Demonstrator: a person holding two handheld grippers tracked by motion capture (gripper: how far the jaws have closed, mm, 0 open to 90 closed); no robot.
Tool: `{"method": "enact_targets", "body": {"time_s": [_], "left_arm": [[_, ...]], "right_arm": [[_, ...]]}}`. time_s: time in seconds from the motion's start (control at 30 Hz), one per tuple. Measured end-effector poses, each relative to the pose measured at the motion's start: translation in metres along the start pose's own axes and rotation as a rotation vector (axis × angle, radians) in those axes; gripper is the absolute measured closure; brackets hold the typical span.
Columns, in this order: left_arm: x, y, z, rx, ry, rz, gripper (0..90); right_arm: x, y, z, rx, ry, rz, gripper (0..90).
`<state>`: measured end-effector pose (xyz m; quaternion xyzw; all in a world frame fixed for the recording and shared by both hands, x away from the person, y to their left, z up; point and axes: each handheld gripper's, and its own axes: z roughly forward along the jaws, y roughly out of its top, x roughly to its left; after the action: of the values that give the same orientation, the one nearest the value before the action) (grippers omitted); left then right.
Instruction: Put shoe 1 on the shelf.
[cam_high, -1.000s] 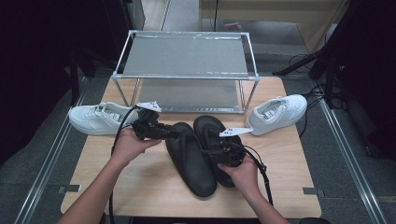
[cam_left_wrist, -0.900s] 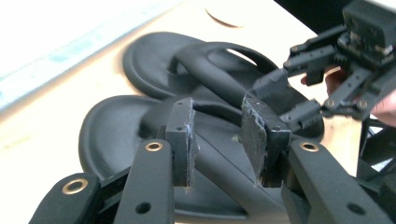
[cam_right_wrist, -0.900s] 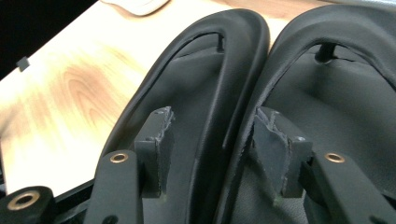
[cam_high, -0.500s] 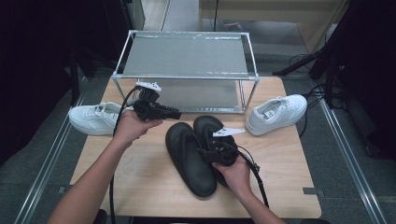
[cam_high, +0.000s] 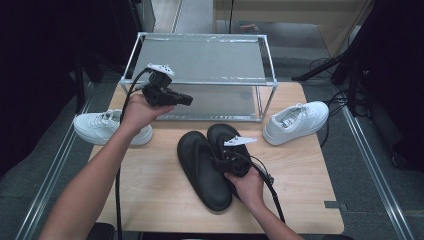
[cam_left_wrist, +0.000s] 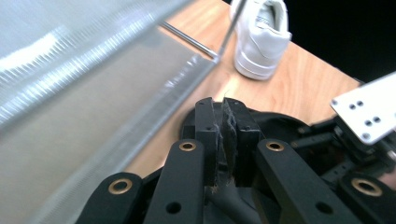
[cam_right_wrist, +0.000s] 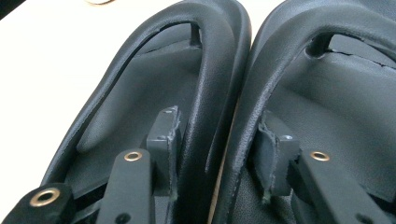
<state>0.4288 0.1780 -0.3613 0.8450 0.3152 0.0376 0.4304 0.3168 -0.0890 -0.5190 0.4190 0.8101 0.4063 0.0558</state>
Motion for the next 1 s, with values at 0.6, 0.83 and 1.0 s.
{"method": "enact_targets", "body": {"time_s": [0.6,0.83,1.0], "left_arm": [[0.055,0.037,0.0,-0.007,0.088,-0.06,84.8],[0.068,0.034,0.007,-0.009,0.109,-0.083,85.0],[0.068,0.034,0.007,-0.008,0.115,-0.081,84.4]], "right_arm": [[-0.004,0.002,-0.003,0.024,0.022,0.061,69.8],[-0.008,0.003,-0.005,0.038,0.04,0.097,74.8],[-0.009,0.004,-0.006,0.046,0.036,0.085,76.3]]}}
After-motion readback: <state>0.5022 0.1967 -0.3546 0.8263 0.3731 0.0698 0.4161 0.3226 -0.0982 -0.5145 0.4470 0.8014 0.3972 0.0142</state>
